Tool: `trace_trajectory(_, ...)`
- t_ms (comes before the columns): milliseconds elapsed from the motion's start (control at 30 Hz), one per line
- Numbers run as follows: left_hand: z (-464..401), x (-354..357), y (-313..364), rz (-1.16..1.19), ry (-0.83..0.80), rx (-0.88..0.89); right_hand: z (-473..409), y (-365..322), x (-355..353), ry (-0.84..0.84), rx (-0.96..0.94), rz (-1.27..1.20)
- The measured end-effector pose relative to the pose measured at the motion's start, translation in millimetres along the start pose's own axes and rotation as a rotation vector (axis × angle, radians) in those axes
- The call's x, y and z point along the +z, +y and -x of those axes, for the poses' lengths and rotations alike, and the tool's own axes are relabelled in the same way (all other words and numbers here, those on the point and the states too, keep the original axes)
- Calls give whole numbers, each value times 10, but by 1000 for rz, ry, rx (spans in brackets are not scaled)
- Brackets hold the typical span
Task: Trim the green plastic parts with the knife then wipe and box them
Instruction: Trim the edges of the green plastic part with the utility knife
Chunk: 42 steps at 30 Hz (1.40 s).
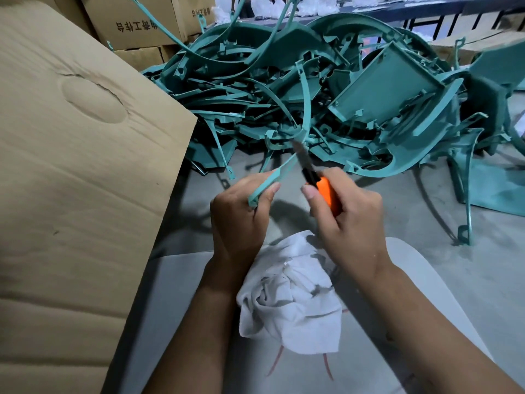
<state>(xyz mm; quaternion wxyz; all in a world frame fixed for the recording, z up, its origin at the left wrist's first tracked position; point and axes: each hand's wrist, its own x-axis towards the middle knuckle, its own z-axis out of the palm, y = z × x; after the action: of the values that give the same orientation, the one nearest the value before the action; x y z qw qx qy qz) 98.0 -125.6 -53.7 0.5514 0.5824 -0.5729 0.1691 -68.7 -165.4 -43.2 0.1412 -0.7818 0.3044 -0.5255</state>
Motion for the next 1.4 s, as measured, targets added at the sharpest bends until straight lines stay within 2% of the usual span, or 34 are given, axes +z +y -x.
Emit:
trace_trajectory(200,-4,-27,17,-2,55,-57,20,-55,-9,-112,-90,-125)
trace_trajectory(267,7,-16,17,23,36,-41,13,-41,-34,-73,-95,-132)
trace_trajectory(400,26,27,27,100,-35,-37,-9,-7,-23,80,39,-57)
trace_trajectory(467,36,53,46,113,-49,-35,1,-7,-5,89,65,-43)
trace_trajectory(667,29,29,100,126,-48,-23,35,-95,24,-24,-18,-139)
trace_trajectory(900,35,30,85,118,-8,-34,56,-108,12,-35,-42,-125)
trace_trajectory(1000,68,78,-41,109,-5,-73,86,-135,10,-142,-124,-78)
trace_trajectory(1067,89,114,-72,301,-69,-170,108,-175,38,-269,-181,-88)
trace_trajectory(1133,89,121,-53,446,-104,-233,111,-200,54,-287,-213,-107)
trace_trajectory(1300,45,32,-21,151,-99,-71,91,-155,21,-203,-163,-30)
trace_trajectory(1400,28,3,37,79,-122,-26,75,-146,10,-157,-170,29)
